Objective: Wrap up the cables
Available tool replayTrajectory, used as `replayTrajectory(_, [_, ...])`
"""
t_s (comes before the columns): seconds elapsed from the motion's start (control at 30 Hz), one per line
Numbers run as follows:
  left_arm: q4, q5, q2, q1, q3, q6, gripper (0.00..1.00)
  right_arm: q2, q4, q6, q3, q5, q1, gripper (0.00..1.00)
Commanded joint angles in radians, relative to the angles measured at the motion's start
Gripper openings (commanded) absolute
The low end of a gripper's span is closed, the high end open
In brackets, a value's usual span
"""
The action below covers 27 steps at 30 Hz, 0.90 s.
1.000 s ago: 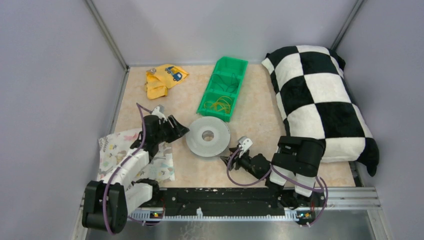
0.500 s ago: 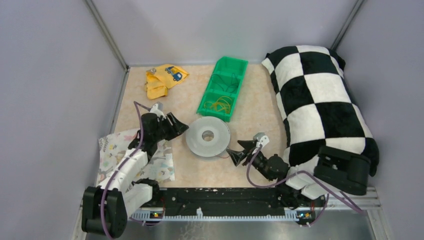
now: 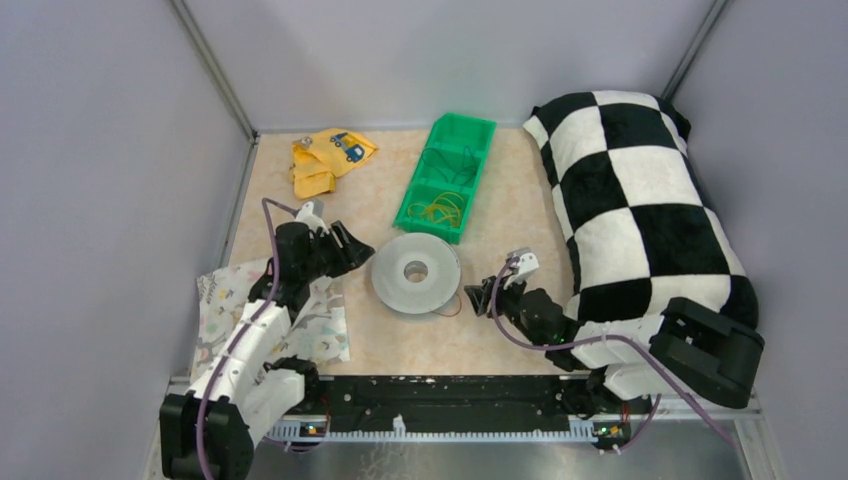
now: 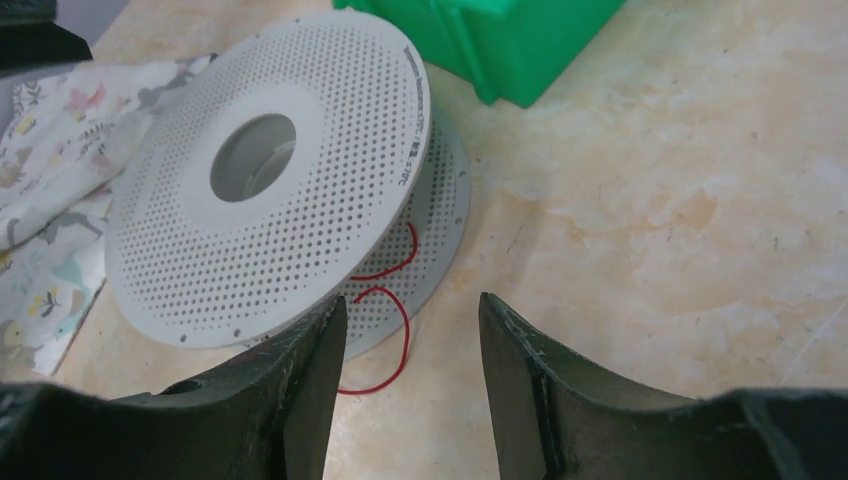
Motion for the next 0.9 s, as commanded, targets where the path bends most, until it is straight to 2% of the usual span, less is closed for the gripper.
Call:
replayTrajectory(0.0, [-0.016,0.014,-0.024,0.005,0.024,0.028,0.59,0.078,-0.005,0.039,0.045,-0.090,-0.024,0.51])
replayTrajectory(0.2, [-0.024,0.006,-0.039,0.005,0.030,0.025,0.59,0.209,0.091,0.009,0.076,-0.167,-0.052,0.43])
replayTrajectory(0.57, [-0.079,-0.037,-0.050,0.005,0.074,0.047,0.59,0.368,0.242,-0.019,0.080,-0.256,-0.054,0.44])
replayTrajectory(0.73, [-0.078,-0.038,-0.052,0.005,0.064,0.045,0.59,0.439,0.309,-0.012,0.084,-0.233,-0.055,0.42])
replayTrajectory(0.87, [-0.078,-0.038,-0.050,0.005,0.063,0.049,0.59,0.469,0.327,-0.017,0.085,-0.193,-0.054,0.36])
